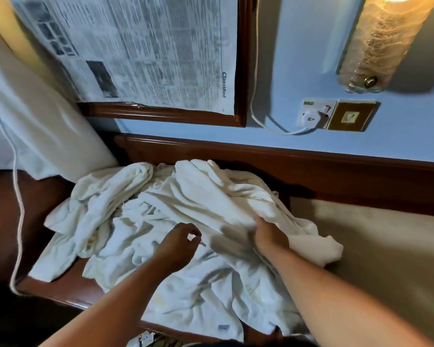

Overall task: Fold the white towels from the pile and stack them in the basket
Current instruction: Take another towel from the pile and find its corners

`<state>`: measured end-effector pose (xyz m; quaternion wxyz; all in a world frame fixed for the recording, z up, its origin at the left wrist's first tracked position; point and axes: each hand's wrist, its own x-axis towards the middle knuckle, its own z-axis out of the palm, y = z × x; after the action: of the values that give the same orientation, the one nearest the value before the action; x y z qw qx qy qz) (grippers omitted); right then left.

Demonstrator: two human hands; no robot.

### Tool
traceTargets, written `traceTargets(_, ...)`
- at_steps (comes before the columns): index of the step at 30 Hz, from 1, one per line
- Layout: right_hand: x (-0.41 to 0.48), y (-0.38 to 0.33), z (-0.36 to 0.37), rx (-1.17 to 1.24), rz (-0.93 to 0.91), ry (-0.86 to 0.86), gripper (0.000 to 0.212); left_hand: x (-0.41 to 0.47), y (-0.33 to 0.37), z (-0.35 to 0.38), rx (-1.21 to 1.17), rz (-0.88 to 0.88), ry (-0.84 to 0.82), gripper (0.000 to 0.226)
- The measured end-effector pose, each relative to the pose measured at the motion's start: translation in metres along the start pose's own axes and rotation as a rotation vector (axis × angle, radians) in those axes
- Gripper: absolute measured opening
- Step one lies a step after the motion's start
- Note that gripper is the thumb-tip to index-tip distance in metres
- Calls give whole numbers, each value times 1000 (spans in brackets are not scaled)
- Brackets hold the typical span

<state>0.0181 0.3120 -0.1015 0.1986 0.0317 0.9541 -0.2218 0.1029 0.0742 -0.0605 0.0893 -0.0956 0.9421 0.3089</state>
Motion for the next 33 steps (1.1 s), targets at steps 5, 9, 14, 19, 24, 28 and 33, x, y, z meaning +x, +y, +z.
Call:
traceTargets(5, 2, 5, -11, -79, 66, 160, 45, 8, 15, -13, 62, 191, -70, 7)
traceTargets(9, -26, 24, -65, -157, -112, 294, 21, 35, 57, -5, 190, 383, -10, 41)
traceTargets(14, -119, 90, -184, -94, -174, 735, 15, 53, 211, 3, 312, 737, 81, 74)
traceTargets(19, -277, 172, -336, -59, -111, 1264, 21, 13, 404, 20, 36, 1082, 33, 19)
traceTargets(24, -444, 242, -424, -103, 12, 1472, 22, -112, 581, 35, -436, 1296, -68, 28)
traceTargets(28, -546, 301, -447, -111, 95, 1522, 20, -218, 667, 52, -728, 1342, -175, 31)
traceTargets(33, -628, 367, -439, 36, 142, 1607, 14, -333, 704, 113, -1064, 1272, -491, 13)
